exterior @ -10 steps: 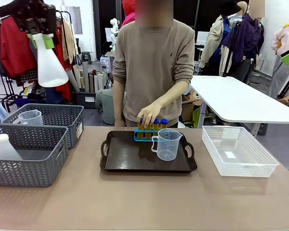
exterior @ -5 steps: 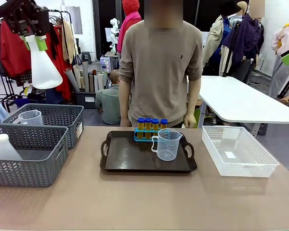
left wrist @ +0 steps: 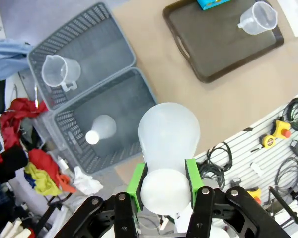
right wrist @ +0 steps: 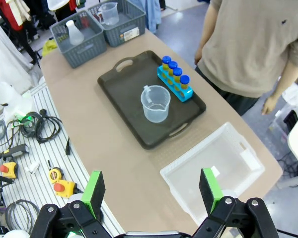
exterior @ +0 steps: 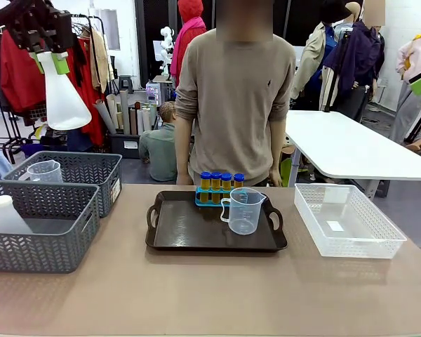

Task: Prepare the laboratory tools.
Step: Pick up one Small flask and place it on the Handle tray.

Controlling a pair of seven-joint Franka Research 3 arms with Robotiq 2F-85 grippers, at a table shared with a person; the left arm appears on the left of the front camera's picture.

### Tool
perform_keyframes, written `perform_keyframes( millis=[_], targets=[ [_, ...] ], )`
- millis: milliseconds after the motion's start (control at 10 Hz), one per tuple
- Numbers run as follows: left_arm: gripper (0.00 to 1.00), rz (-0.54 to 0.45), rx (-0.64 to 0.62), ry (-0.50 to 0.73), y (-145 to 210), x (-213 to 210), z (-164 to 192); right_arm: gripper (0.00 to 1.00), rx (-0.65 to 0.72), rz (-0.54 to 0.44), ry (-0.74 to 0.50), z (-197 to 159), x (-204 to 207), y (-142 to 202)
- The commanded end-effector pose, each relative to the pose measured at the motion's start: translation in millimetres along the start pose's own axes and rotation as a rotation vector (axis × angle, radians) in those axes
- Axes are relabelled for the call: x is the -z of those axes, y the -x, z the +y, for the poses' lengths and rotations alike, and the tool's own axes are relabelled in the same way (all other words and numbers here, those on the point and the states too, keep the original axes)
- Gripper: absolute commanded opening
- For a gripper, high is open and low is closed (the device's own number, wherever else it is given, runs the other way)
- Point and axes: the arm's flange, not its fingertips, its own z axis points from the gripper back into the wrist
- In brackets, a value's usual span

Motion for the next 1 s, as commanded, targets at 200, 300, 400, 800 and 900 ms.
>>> perform_keyframes(
  millis=[200,300,400,800,900],
  targets=[
    [0.0,0.062,0.146,0.028,-33.6,37.6,-24.3,1.0,-0.019,-0.029,-0.02,-0.3,-0.5,-1.4],
    [0.0,0.102,0.19,-0.004,-47.8,52.7,-37.3,1.0,-0.019,-0.029,-0.02,-0.3,-0.5,-1.4],
    [0.0,0.112,0.245,0.026,-60.1,66.0,-53.5,1.0,-0.019,-0.029,-0.02,-0.3,-0.5,-1.4],
    [0.0,0.099,0.441,0.074,-103.5,119.9,-93.8,1.0,-0.019,-0.029,-0.02,-0.3,-0.5,-1.4],
    [0.0,0.085,0.485,0.064,-110.4,129.2,-103.6,1.0,-0.019,-0.029,-0.02,-0.3,-0.5,-1.4]
  ],
)
